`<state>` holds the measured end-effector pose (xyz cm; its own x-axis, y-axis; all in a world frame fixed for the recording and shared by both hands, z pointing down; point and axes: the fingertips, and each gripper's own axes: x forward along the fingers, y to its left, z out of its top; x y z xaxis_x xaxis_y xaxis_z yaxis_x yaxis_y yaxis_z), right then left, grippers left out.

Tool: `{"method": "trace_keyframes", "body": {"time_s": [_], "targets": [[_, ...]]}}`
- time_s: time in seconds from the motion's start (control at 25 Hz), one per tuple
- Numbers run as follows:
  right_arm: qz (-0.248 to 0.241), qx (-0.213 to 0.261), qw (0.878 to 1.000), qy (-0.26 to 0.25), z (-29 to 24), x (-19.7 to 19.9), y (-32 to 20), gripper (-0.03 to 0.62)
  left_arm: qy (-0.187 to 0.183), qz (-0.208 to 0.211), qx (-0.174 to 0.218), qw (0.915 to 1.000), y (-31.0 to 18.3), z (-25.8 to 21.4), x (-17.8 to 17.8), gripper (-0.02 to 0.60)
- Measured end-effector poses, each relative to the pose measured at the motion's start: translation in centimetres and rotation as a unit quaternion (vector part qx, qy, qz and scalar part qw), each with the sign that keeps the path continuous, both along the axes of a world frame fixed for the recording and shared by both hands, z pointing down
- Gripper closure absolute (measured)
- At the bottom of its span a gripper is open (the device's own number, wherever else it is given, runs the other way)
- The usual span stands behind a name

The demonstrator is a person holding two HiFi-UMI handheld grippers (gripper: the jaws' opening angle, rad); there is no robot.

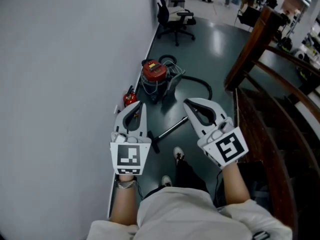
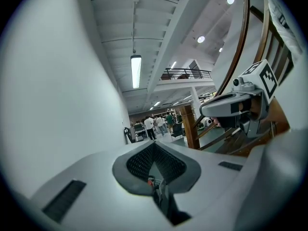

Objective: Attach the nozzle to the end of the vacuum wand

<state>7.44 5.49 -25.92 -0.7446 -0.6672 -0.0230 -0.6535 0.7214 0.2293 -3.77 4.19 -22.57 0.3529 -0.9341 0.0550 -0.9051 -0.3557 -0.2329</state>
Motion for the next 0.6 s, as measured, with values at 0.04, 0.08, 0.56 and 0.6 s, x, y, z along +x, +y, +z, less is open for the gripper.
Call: {"method": "trace_keyframes", "body": {"time_s": [0.04,0.08,0.56,0.6], "targets": [[0.002,0.000,1.000,-0.002,-0.1,0.1,0.5,0.566,-0.001,0.002,0.000,1.0000,0.5,-0.2,0.1,0.581],[0.004,0.000,1.000,-0.003,-0.2,0.2,0.9,0.566,-0.001,0.003,0.001,1.0000,0.9,-0.3,0.1,0.581],[0.017,-0.002,1.000,0.005,0.2,0.4,2.6,0.566,-0.013,0.016,0.005,0.9998,3.3,-0.5,0.6,0.581],[0.017,-0.004,1.000,0.005,0.3,0.4,2.6,0.566,-0.013,0.017,0.006,0.9998,3.4,-0.5,0.6,0.581]]}}
